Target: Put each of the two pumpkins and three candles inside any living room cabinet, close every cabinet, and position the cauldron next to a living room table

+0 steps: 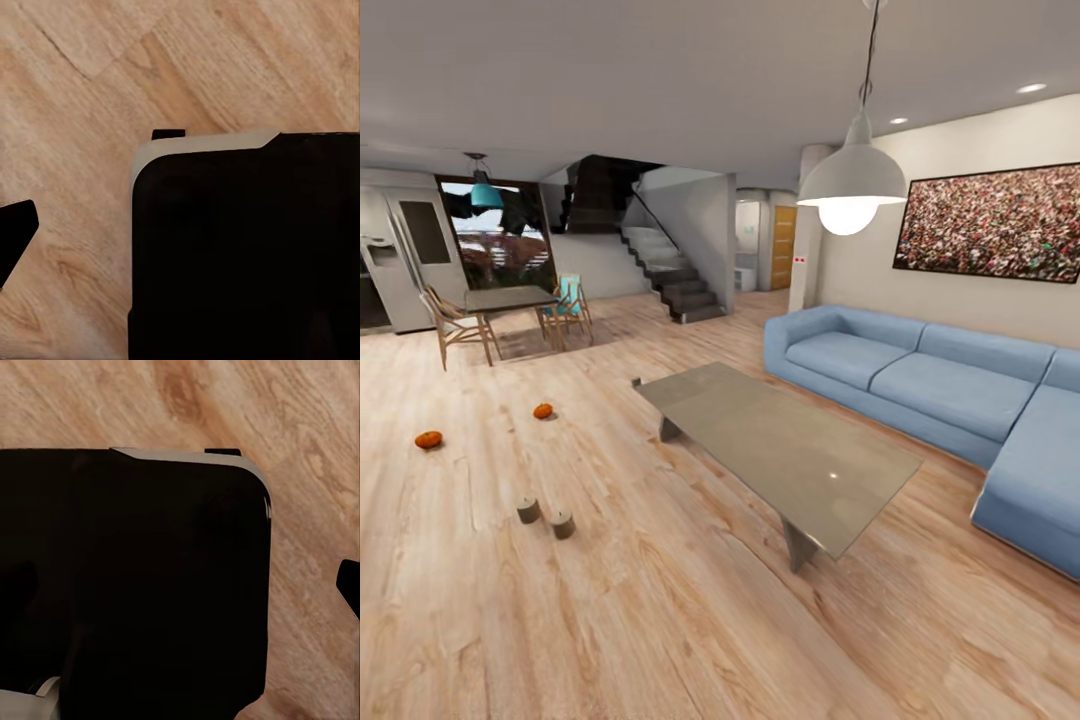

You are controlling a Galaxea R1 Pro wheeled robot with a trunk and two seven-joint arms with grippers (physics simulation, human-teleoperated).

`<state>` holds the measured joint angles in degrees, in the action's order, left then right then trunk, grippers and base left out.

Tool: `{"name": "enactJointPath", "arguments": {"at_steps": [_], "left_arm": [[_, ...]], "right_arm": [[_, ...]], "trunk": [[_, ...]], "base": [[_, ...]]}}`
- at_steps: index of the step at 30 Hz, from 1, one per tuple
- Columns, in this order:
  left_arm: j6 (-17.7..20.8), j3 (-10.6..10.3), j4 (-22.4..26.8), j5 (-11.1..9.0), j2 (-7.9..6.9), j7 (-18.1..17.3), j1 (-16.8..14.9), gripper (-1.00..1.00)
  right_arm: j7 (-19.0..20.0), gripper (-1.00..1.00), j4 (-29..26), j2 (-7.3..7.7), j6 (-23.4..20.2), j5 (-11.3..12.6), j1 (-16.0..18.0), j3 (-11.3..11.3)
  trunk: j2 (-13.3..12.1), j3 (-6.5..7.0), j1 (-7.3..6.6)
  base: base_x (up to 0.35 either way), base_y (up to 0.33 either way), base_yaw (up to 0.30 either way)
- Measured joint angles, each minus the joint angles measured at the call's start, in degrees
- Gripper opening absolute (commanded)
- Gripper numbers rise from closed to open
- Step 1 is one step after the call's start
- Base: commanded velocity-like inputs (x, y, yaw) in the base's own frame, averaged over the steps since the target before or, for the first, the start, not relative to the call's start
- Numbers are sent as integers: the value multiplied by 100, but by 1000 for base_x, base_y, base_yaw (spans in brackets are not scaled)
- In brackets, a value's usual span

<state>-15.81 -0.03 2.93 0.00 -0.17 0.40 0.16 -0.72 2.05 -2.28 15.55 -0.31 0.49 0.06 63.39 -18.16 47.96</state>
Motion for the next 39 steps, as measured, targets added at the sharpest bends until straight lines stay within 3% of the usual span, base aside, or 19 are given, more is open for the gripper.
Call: {"name": "enactJointPath", "arguments": {"at_steps": [39], "left_arm": [[0,-4,0,0,8,0,0,100]], "right_arm": [[0,100,8,9,1,0,-1,-4]], "trunk": [[0,-164,0]], "base": [[0,0,248]]}}
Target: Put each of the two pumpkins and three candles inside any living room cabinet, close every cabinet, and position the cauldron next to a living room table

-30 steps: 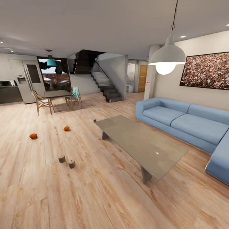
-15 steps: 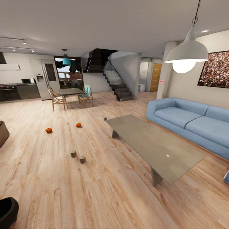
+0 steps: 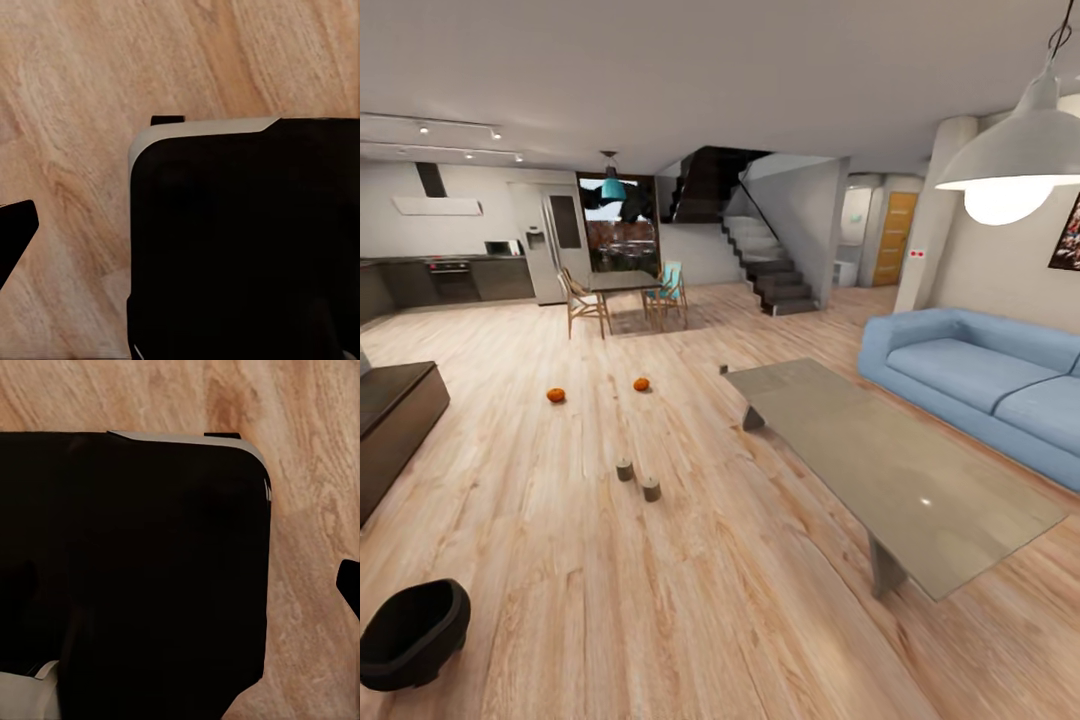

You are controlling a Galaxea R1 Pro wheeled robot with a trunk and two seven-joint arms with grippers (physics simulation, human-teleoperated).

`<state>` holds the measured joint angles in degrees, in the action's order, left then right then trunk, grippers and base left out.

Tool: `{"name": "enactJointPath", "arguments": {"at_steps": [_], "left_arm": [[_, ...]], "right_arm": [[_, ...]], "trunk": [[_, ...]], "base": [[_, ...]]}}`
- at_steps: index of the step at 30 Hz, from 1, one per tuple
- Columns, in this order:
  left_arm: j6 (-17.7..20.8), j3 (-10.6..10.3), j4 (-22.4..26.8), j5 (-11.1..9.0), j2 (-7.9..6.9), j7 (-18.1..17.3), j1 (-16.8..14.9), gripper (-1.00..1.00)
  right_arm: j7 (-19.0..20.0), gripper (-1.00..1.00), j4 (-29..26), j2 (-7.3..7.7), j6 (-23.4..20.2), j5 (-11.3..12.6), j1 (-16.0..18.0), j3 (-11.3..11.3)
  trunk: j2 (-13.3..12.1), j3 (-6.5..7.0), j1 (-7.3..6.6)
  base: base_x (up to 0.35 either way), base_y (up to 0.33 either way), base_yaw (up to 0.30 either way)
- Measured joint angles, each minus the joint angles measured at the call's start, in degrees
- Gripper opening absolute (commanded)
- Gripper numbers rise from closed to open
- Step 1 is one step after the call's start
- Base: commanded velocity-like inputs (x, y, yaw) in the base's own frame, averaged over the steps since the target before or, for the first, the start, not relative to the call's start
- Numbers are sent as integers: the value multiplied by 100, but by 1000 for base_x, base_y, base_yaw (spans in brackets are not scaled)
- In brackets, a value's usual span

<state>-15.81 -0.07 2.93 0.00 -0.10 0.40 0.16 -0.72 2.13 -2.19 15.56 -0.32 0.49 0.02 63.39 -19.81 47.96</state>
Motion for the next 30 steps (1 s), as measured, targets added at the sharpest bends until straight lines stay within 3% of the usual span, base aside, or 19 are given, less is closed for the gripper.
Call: {"name": "enactJointPath", "arguments": {"at_steps": [30], "left_arm": [[0,0,1,0,1,0,0,100]], "right_arm": [[0,100,-1,0,0,0,-1,-1]], "trunk": [[0,-167,0]], "base": [[0,0,244]]}}
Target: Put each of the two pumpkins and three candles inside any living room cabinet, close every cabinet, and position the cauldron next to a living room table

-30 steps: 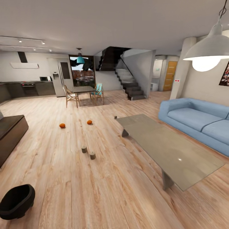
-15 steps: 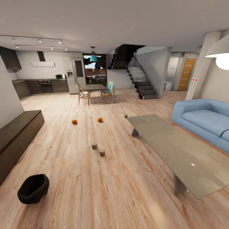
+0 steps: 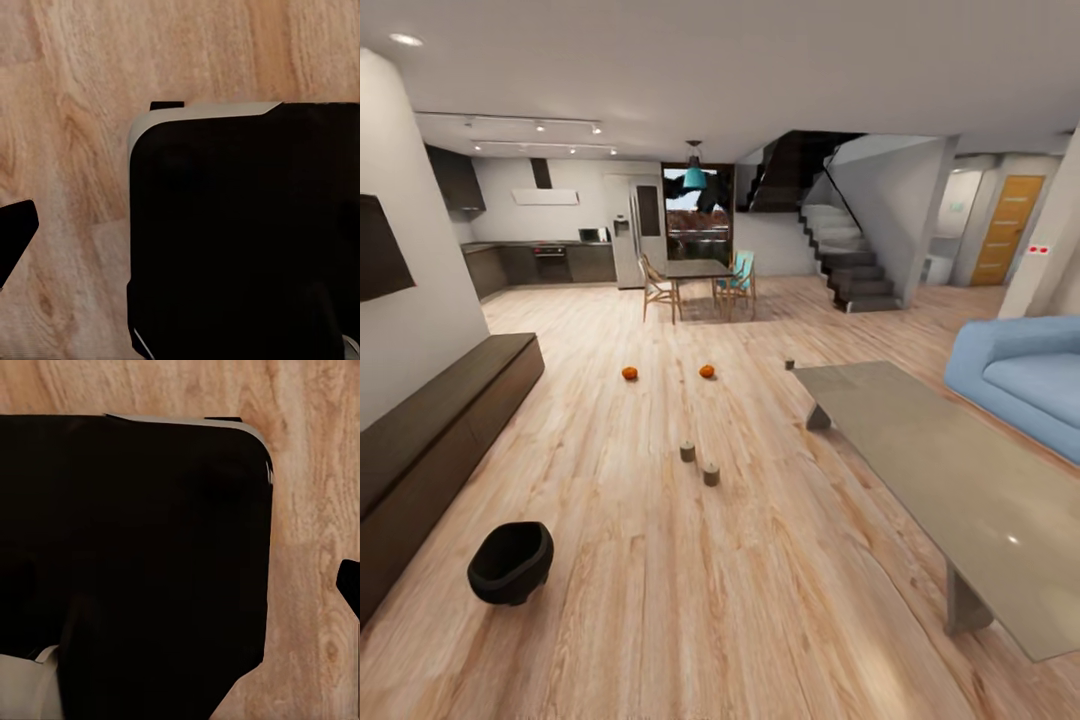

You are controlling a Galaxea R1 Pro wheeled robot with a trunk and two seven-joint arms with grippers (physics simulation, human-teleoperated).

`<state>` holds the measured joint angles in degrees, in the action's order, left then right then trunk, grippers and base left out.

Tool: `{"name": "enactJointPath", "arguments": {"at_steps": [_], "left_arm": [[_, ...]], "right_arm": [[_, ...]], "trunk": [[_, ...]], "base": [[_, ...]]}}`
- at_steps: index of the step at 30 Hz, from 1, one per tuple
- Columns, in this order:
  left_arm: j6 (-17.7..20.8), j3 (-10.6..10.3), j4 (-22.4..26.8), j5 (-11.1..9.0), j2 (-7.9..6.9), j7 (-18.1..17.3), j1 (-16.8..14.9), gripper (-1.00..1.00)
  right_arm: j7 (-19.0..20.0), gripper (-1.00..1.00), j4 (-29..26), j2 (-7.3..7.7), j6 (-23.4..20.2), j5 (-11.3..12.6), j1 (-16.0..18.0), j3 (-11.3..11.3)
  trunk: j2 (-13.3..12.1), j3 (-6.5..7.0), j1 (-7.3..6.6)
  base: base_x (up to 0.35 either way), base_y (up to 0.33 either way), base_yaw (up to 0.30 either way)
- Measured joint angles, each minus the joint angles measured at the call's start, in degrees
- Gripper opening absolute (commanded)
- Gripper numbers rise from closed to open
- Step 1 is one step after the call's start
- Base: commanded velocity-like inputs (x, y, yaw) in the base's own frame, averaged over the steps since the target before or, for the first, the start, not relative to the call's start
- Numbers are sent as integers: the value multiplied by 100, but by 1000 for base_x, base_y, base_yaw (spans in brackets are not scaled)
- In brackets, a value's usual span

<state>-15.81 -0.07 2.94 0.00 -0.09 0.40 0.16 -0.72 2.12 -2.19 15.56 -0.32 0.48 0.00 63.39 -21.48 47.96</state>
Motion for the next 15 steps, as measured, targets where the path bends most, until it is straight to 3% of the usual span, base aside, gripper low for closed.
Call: {"name": "enactJointPath", "arguments": {"at_steps": [15], "left_arm": [[0,0,0,0,0,0,0,100]], "right_arm": [[0,100,0,0,0,1,2,0]], "trunk": [[0,-83,0]], "base": [[0,0,244]]}}
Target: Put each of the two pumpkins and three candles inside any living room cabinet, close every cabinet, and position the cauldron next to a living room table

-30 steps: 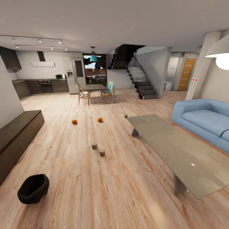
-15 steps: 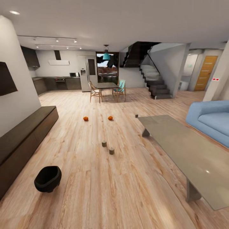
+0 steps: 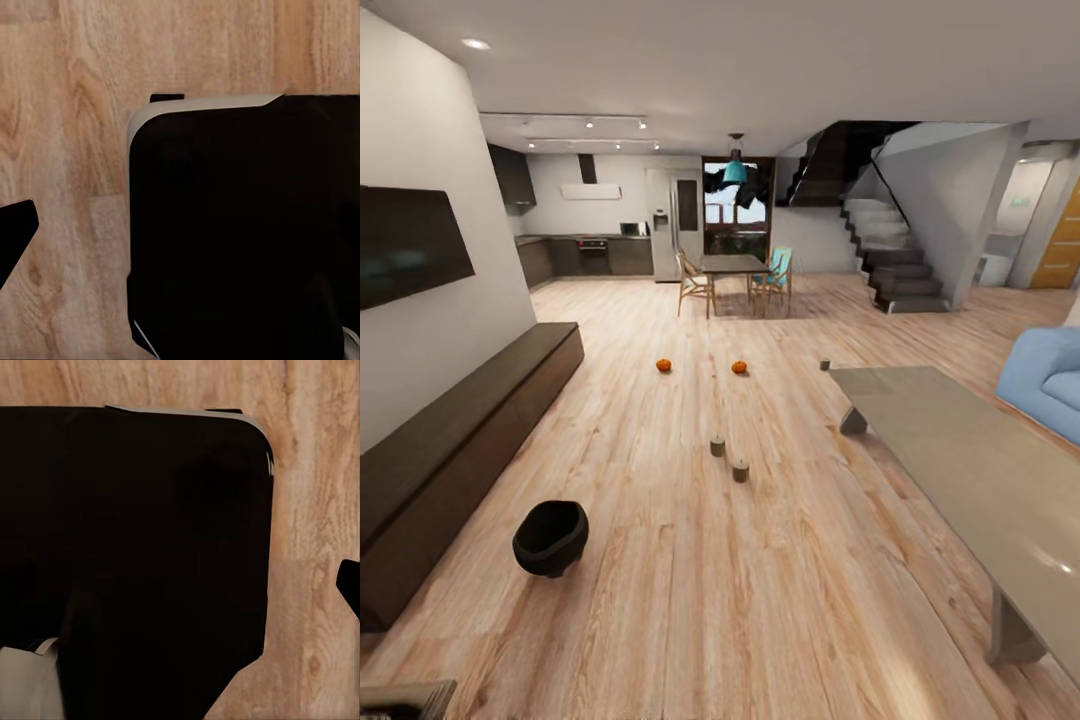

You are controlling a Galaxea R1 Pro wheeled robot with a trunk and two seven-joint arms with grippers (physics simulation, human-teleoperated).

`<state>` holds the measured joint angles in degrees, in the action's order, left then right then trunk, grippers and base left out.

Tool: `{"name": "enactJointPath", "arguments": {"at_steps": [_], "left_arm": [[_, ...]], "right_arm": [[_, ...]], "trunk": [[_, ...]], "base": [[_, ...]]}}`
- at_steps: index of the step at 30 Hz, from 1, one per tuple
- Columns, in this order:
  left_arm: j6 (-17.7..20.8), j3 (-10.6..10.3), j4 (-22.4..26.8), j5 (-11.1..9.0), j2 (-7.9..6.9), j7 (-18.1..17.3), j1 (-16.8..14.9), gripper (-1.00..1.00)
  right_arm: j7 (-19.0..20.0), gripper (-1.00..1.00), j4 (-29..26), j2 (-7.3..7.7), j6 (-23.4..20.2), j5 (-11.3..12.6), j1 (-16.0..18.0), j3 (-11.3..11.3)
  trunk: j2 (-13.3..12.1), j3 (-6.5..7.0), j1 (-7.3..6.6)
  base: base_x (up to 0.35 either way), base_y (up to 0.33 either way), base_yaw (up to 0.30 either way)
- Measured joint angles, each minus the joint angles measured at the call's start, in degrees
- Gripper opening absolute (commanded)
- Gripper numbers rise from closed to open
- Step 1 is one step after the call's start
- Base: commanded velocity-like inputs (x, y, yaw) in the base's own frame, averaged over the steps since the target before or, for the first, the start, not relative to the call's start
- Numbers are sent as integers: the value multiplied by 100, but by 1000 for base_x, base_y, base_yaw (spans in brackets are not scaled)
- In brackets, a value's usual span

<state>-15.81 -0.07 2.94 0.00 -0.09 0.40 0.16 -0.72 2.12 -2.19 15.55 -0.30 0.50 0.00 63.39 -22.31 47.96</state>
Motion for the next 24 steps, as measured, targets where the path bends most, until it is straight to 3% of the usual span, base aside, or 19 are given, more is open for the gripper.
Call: {"name": "enactJointPath", "arguments": {"at_steps": [24], "left_arm": [[0,0,-1,5,0,0,0,100]], "right_arm": [[0,100,-2,-7,0,-1,0,1]], "trunk": [[0,-134,0]], "base": [[0,0,244]]}}
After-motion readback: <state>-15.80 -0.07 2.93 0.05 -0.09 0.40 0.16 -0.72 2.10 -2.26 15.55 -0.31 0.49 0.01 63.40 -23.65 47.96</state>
